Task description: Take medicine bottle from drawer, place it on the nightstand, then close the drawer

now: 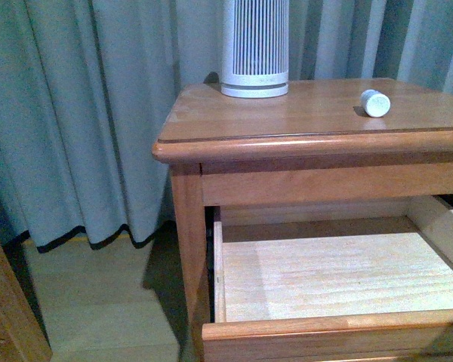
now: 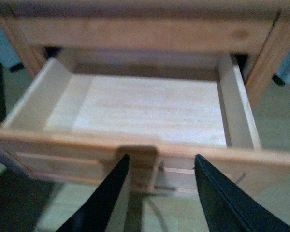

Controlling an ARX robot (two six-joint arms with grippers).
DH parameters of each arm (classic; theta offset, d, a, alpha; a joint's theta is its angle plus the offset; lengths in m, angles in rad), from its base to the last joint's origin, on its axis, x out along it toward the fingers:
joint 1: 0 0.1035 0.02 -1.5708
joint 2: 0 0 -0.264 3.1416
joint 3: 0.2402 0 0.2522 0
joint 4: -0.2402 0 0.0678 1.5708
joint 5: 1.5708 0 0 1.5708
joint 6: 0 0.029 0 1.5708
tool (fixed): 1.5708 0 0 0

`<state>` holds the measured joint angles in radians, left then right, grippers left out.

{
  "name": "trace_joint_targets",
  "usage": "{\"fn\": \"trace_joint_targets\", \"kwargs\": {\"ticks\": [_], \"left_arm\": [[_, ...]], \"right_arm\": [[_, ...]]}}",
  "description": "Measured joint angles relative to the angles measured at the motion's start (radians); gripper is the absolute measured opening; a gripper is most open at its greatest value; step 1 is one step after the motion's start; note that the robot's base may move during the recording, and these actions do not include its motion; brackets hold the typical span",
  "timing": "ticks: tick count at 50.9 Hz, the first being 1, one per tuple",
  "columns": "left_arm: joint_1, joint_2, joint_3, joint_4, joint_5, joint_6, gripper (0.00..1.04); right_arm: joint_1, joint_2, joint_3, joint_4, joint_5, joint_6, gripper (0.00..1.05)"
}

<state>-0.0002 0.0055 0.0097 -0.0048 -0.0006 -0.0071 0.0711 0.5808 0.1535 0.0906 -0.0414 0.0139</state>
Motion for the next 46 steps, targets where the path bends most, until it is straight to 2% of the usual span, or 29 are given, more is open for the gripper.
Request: {"fn": "trace_joint_targets", "kwargs": {"ticks": [3, 6, 12, 16, 22, 26, 33, 46], "left_arm": [[0.0, 0.0, 0.0, 0.0, 0.0, 0.0, 0.98], [0.0, 0.0, 0.0, 0.0, 0.0, 0.0, 0.98], [0.0, -0.001, 0.0, 0.0, 0.0, 0.0, 0.98], [0.0, -0.001, 0.0, 0.0, 0.0, 0.0, 0.98], [0.0, -0.001, 0.0, 0.0, 0.0, 0.0, 0.98], [0.0, -0.001, 0.0, 0.0, 0.0, 0.0, 0.98], [0.0, -0.001, 0.0, 0.0, 0.0, 0.001, 0.98], [0.0, -0.001, 0.0, 0.0, 0.0, 0.001, 0.98]], "right_arm": [[-0.021, 0.046, -0.08, 0.095, 0.0, -0.006, 0.33], [-0.051, 0.2, -0.14, 0.284, 0.006, -0.023, 0.23], [-0.083, 0.662, -0.139, 0.826, 0.032, -0.05, 0.04], [-0.082, 0.922, -0.117, 1.05, 0.045, -0.063, 0.03], [-0.07, 1.167, -0.067, 1.22, 0.068, -0.084, 0.03], [-0.063, 1.316, 0.013, 1.267, 0.086, -0.098, 0.03], [-0.05, 1.512, 0.193, 1.203, 0.096, -0.117, 0.03], [-0.042, 1.537, 0.411, 1.075, 0.081, -0.145, 0.03]]}}
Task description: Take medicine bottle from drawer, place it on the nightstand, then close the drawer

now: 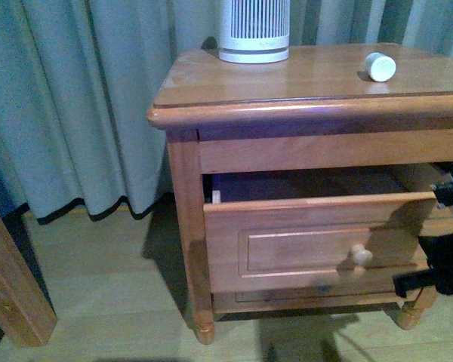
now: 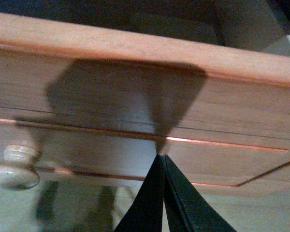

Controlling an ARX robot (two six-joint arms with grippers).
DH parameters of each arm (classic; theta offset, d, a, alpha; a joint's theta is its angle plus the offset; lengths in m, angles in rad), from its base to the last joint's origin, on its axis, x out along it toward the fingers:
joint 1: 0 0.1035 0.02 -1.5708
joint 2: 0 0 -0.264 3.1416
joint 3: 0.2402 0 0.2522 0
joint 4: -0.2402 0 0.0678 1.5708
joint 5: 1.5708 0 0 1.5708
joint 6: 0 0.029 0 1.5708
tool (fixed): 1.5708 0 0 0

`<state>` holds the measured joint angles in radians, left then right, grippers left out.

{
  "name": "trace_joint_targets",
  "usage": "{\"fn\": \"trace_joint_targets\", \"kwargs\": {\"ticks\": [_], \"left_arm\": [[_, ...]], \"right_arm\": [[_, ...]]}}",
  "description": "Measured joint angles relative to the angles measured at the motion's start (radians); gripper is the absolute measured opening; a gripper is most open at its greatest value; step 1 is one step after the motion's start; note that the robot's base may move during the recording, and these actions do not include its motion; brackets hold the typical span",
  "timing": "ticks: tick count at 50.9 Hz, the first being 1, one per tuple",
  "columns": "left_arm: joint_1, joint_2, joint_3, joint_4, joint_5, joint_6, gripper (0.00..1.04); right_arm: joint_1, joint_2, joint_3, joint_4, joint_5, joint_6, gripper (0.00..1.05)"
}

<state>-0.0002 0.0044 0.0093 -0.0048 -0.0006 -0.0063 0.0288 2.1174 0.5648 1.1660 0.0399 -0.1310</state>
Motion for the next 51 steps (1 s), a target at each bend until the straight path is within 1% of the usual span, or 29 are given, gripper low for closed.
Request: {"fn": "trace_joint_targets", "kwargs": {"ticks": [8, 15, 25, 30, 32, 35, 36, 40, 43, 46, 47, 51], "left_arm": [[0.0, 0.0, 0.0, 0.0, 0.0, 0.0, 0.98], [0.0, 0.0, 0.0, 0.0, 0.0, 0.0, 0.98], [0.0, 0.0, 0.0, 0.0, 0.0, 0.0, 0.98], [0.0, 0.0, 0.0, 0.0, 0.0, 0.0, 0.98], [0.0, 0.0, 0.0, 0.0, 0.0, 0.0, 0.98], [0.0, 0.0, 0.0, 0.0, 0.0, 0.0, 0.98], [0.0, 0.0, 0.0, 0.0, 0.0, 0.0, 0.98], [0.0, 0.0, 0.0, 0.0, 0.0, 0.0, 0.98], [0.0, 0.0, 0.0, 0.0, 0.0, 0.0, 0.98], [0.0, 0.0, 0.0, 0.0, 0.0, 0.0, 0.98], [0.0, 0.0, 0.0, 0.0, 0.0, 0.0, 0.98], [0.0, 0.0, 0.0, 0.0, 0.0, 0.0, 0.98]], "right_arm": [[-0.004, 0.033, 0.172, -0.097, -0.01, -0.02, 0.03], [-0.021, 0.068, 0.278, -0.144, -0.026, -0.03, 0.03], [-0.044, 0.083, 0.341, -0.212, -0.068, -0.044, 0.03], [-0.052, 0.074, 0.343, -0.232, -0.075, -0.016, 0.03], [-0.053, 0.049, 0.33, -0.259, -0.079, 0.017, 0.03], [-0.054, -0.024, 0.272, -0.327, -0.1, 0.079, 0.03], [-0.054, -0.07, 0.241, -0.363, -0.113, 0.119, 0.03], [-0.054, -0.202, 0.17, -0.443, -0.163, 0.2, 0.03], [-0.053, -0.339, 0.113, -0.509, -0.206, 0.253, 0.03], [-0.053, -0.537, 0.055, -0.6, -0.253, 0.292, 0.03], [-0.053, -0.623, 0.038, -0.636, -0.268, 0.304, 0.04], [-0.061, -0.927, 0.012, -0.759, -0.294, 0.303, 0.21]]}}
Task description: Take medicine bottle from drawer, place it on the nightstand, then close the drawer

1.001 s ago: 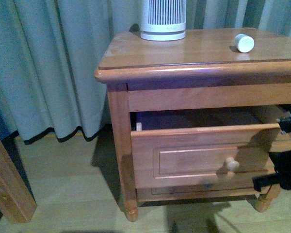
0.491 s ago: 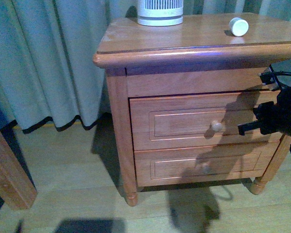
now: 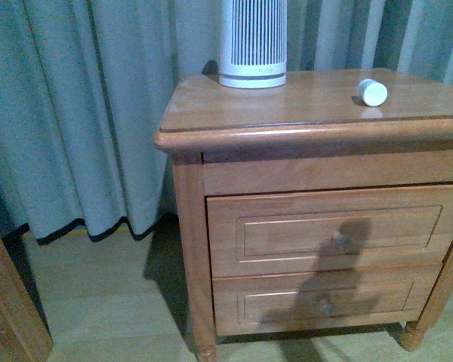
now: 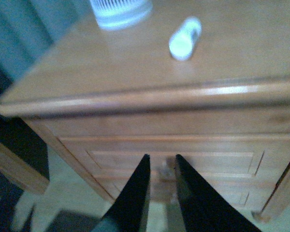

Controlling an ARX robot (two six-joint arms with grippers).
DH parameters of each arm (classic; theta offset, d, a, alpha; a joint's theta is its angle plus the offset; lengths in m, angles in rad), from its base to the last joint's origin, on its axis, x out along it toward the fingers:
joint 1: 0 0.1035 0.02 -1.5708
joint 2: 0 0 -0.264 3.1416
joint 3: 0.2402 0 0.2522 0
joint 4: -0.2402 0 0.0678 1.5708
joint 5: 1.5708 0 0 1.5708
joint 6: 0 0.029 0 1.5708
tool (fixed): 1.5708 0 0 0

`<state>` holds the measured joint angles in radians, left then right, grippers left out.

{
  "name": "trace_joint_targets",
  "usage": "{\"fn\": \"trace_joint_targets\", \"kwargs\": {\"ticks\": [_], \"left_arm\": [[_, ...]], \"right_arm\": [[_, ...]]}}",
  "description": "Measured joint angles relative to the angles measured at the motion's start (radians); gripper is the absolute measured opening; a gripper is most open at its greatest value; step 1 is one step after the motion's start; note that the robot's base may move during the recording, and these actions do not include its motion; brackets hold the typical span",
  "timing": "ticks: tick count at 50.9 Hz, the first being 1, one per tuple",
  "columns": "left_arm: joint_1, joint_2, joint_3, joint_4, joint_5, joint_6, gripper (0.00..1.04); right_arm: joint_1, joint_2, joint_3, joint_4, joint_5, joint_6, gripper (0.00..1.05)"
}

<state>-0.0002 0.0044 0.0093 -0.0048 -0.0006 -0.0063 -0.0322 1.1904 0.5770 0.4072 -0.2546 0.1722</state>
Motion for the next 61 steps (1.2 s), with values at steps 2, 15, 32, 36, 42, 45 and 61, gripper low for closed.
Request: {"fn": "trace_joint_targets", "kwargs": {"ticks": [2, 15, 32, 36, 42, 45, 61], "left_arm": [[0.0, 0.0, 0.0, 0.0, 0.0, 0.0, 0.98], [0.0, 0.0, 0.0, 0.0, 0.0, 0.0, 0.98], [0.0, 0.0, 0.0, 0.0, 0.0, 0.0, 0.98], [0.0, 0.0, 0.0, 0.0, 0.0, 0.0, 0.98], [0.0, 0.0, 0.0, 0.0, 0.0, 0.0, 0.98], [0.0, 0.0, 0.0, 0.0, 0.0, 0.0, 0.98], [0.0, 0.0, 0.0, 0.0, 0.0, 0.0, 0.98]], "right_arm": [[0.015, -0.179, -0.003, -0.101, 0.123, -0.051, 0.15], [0.028, -0.958, -0.235, -0.493, 0.251, -0.159, 0.03], [0.029, -1.184, -0.562, -0.41, 0.254, -0.167, 0.03], [0.029, -1.184, -0.562, -0.41, 0.252, -0.166, 0.03], [0.029, -1.184, -0.562, -0.41, 0.252, -0.167, 0.03], [0.029, -1.184, -0.562, -0.41, 0.251, -0.166, 0.03], [0.029, -1.184, -0.562, -0.41, 0.252, -0.169, 0.5]]}}
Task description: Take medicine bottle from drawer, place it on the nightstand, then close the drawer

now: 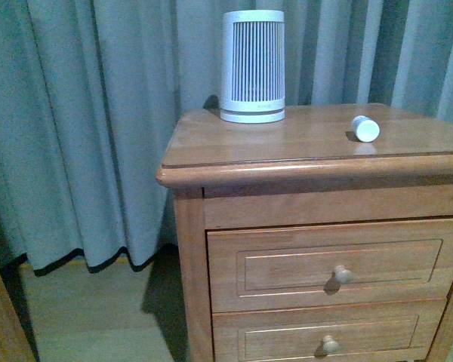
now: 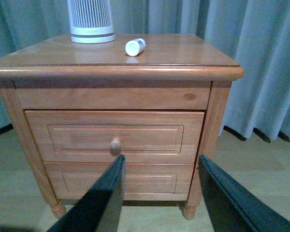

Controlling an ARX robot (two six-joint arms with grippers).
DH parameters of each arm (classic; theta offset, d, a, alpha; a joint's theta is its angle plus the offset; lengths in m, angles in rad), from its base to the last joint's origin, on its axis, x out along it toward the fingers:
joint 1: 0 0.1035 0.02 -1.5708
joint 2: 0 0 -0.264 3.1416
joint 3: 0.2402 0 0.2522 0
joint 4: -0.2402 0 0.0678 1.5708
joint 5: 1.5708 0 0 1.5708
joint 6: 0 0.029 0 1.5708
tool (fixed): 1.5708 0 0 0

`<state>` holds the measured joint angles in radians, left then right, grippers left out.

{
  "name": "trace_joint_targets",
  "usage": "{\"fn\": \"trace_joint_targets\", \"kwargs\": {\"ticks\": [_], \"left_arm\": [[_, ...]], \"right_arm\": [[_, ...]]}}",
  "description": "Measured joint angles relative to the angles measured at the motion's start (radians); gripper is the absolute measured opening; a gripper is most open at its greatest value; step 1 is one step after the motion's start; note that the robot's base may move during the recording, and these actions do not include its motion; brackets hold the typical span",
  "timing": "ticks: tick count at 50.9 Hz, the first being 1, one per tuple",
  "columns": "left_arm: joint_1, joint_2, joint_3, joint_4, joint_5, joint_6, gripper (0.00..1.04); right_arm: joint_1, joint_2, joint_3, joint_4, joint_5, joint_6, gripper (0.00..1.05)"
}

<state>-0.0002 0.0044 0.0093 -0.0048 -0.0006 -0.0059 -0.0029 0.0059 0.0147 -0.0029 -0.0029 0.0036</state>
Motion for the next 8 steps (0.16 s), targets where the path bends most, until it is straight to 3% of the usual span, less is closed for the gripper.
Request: {"fn": "trace_joint_targets", "kwargs": {"ticks": [8], "left_arm": [[0.0, 0.0, 0.0, 0.0, 0.0, 0.0, 0.98]], "right_arm": [[0.0, 0.0, 0.0, 0.0, 0.0, 0.0, 0.76]]}}
